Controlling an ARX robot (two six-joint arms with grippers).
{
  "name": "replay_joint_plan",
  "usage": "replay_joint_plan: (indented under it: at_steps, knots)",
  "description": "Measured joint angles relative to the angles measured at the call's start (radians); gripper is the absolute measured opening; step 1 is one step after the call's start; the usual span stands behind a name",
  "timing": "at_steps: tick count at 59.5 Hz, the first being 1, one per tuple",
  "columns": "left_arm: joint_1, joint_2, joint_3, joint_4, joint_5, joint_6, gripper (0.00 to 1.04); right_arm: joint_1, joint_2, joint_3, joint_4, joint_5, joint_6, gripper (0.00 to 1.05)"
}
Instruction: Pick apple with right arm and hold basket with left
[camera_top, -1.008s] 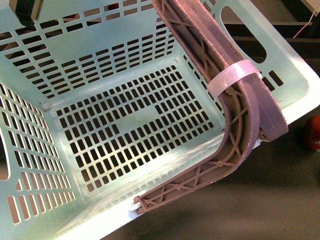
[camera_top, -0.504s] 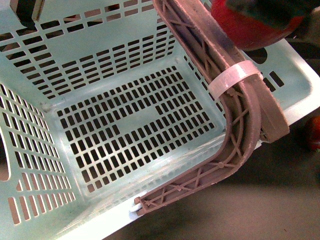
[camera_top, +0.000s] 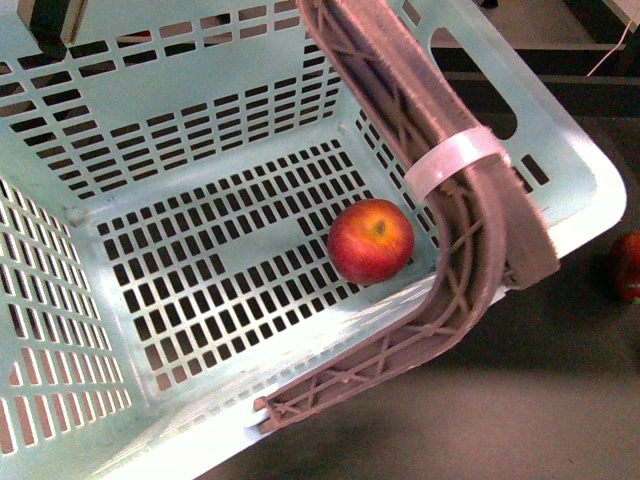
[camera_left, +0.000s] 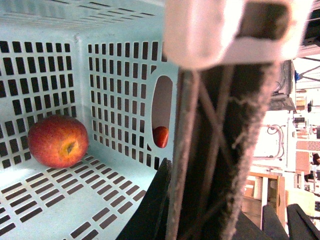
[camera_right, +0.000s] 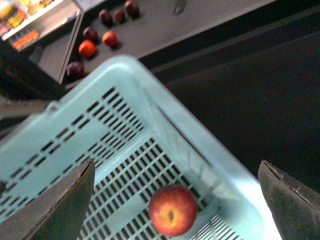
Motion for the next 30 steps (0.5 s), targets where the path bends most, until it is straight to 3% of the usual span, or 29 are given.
replay_joint_plan:
  at_steps: [7,17,25,30]
  knots:
    - [0.0,0.0,0.0,0.0,0.001,-0.002,0.07,-0.062,-0.133,-0.059,-0.108,0.043,-0.023,0.96]
    - [-0.002,0.0,0.0,0.0,0.006,-0.003,0.07,-0.078,-0.174,-0.08,-0.124,0.043,-0.04,0.96]
    - [-0.002,0.0,0.0,0.0,0.012,-0.007,0.07,-0.142,-0.232,-0.254,0.27,-0.135,-0.335,0.73]
    - [-0.001,0.0,0.0,0.0,0.005,-0.007,0.07,-0.179,-0.283,-0.31,0.328,-0.172,-0.462,0.59]
